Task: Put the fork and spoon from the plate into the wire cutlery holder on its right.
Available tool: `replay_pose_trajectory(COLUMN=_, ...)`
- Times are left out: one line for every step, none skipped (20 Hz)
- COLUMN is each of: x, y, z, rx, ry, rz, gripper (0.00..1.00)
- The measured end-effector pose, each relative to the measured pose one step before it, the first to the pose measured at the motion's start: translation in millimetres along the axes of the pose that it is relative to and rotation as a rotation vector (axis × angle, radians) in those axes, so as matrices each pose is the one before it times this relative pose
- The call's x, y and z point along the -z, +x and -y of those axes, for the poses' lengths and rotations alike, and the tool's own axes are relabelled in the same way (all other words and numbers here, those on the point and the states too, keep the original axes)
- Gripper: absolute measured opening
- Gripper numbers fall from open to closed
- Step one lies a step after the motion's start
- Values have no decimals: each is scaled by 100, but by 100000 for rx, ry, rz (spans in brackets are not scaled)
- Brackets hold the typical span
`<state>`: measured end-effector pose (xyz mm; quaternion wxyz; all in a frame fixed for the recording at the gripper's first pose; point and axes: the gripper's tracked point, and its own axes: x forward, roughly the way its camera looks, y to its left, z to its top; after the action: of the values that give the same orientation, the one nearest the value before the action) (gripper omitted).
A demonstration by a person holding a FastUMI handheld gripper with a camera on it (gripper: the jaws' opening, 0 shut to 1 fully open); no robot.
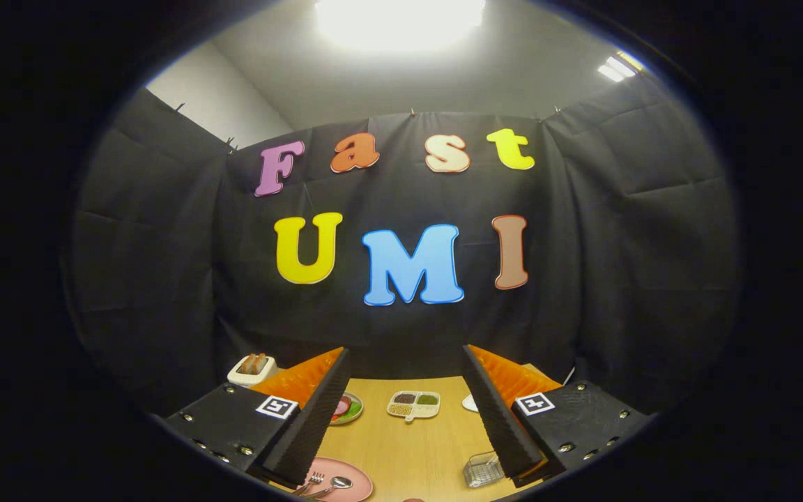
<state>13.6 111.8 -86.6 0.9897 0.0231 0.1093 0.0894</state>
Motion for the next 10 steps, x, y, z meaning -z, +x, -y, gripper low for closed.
replay_pose_trajectory(x=862, y=274, z=-878, rx=-1325, ry=377, rz=-1763, gripper=98)
replay_pose_trajectory(x=943, y=369, z=-725, rx=-1050, ry=331, rz=-2064, gripper=98)
replay_pose_trajectory(x=1040, y=377, z=-674, rx=-715, ry=442, rz=-2366, gripper=98)
replay_pose_trajectory(x=1257, y=480, z=-640, rx=-520, ry=477, rz=-2904, gripper=98)
replay_pose_trajectory(x=1214, y=468, z=-522, rx=-197, ry=600, rz=-3312, gripper=98)
replay_pose_trajectory(x=1629, y=520, z=-552, rx=-423, ry=698, rz=-4863, gripper=98)
replay_pose_trajectory(x=1866, y=715, z=-591, rx=-292, ry=1148, rz=-4866, gripper=98)
replay_pose_trajectory(x=1452, y=689, z=-587, rx=-761, ry=1583, rz=-4251, gripper=98)
replay_pose_trajectory(x=1268, y=758, z=-450, rx=-599, ry=1388, rz=-3795, gripper=96)
replay_pose_trajectory(x=1492, y=831, z=-300, rx=40, ry=1164, rz=-4177, gripper=92)
